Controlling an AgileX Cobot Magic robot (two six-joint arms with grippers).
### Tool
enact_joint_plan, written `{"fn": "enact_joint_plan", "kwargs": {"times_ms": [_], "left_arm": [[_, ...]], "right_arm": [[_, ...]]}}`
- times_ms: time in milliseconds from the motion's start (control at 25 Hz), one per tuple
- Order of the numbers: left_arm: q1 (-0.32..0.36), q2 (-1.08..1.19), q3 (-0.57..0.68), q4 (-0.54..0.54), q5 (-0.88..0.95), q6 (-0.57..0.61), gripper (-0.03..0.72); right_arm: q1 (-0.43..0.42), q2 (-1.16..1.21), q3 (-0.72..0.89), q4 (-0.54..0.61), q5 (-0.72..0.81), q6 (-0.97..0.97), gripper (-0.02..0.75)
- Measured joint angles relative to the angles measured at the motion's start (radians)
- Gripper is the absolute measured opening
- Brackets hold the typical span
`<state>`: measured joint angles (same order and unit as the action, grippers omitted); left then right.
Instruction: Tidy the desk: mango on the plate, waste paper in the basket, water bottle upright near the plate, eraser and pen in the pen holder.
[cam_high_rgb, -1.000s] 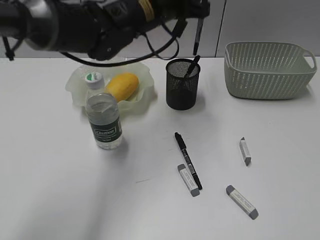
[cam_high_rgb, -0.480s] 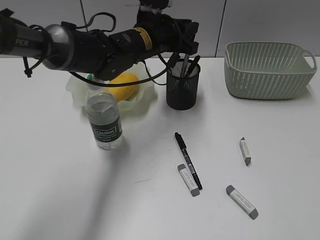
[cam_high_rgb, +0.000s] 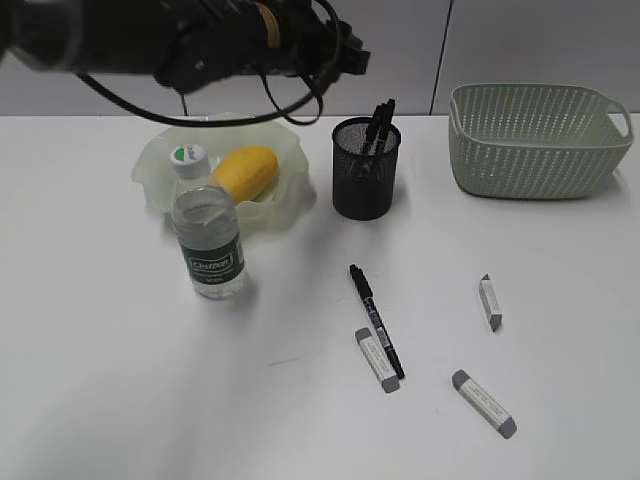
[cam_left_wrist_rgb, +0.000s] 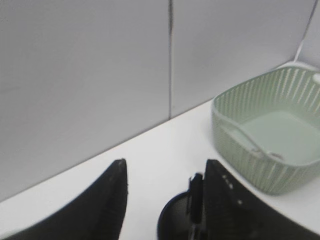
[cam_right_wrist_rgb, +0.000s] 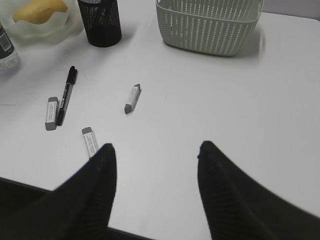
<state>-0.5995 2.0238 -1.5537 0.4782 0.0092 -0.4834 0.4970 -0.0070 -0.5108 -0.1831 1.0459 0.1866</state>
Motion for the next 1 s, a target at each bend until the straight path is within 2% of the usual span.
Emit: {"fn": "enact_joint_plan", "kwargs": {"times_ms": [160,360,520,680,800,1000], "left_arm": [[-0.017,-0.170,0.051,-0.006,0.307,0.072,0.306],[-0.023,-0.492,0.352,-0.036,0.404,0.102,0.299],[-0.025,-0.821,0.617,-0.073,0.561,0.105,0.370],[-0.025,-1.165,0.797,-0.152,0.788,0.110,0.522],[-0.025,-1.415,0.867,-0.231,0.928,0.124,0.582],[-0.026,-1.704,0.939,-0.337,1.066,0.196,0.596]], "right_arm": [[0.000,0.000,0.000,0.000,0.000,0.000,0.419],[0.000,0.000,0.000,0.000,0.000,0.000,0.419],[0.000,0.000,0.000,0.000,0.000,0.000,0.419],[0.000,0.000,0.000,0.000,0.000,0.000,0.400],[0.000,0.000,0.000,0.000,0.000,0.000,0.368],[0.000,0.000,0.000,0.000,0.000,0.000,0.327]]}}
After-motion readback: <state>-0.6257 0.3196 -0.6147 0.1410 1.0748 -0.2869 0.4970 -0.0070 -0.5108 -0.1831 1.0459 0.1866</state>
